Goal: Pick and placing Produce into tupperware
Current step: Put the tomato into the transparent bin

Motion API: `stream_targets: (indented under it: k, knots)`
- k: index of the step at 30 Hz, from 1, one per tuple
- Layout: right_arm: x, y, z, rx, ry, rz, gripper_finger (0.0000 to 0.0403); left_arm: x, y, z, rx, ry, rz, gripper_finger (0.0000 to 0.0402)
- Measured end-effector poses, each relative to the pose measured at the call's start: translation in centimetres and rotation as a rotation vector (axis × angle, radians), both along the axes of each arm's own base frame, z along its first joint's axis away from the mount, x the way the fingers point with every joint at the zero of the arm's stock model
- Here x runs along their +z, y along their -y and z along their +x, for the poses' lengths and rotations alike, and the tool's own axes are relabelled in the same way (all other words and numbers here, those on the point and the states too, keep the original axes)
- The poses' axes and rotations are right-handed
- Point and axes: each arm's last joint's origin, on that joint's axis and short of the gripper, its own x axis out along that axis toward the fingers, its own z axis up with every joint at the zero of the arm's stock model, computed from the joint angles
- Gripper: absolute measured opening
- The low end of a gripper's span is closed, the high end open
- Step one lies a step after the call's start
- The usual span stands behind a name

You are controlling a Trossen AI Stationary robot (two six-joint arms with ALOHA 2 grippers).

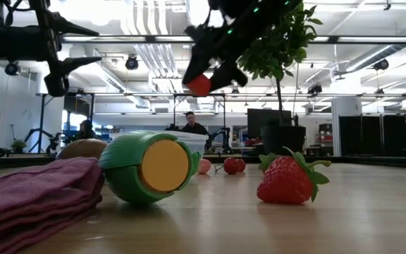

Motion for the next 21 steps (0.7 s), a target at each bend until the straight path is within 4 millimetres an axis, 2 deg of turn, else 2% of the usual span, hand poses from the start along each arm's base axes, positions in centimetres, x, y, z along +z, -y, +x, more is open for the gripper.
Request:
stream_targets:
  k: [9,16,19,21]
  knots:
    - [-1.5,1.8,5.2,0.075,-0.039,-0.053,0.0262,0.4,0.0,0.0,0.0,0.04,0.005,0.0201]
    - [-6.6,3.1,7.7,0.086,-0.255,-0.007,0.0262,0.4,0.0,-0.1,0.001,0.042,0.005,0.0201]
    - [-7.7,3.1,8.1,0.096,-0.296,0.01,0.0262,0.5,0.0,-0.1,-0.001,0.049,0.006,0.0201]
    - [-7.7,3.0,8.5,0.099,-0.288,0.01,0.0262,0.5,0.0,-0.2,-0.003,0.053,0.007,0.0201]
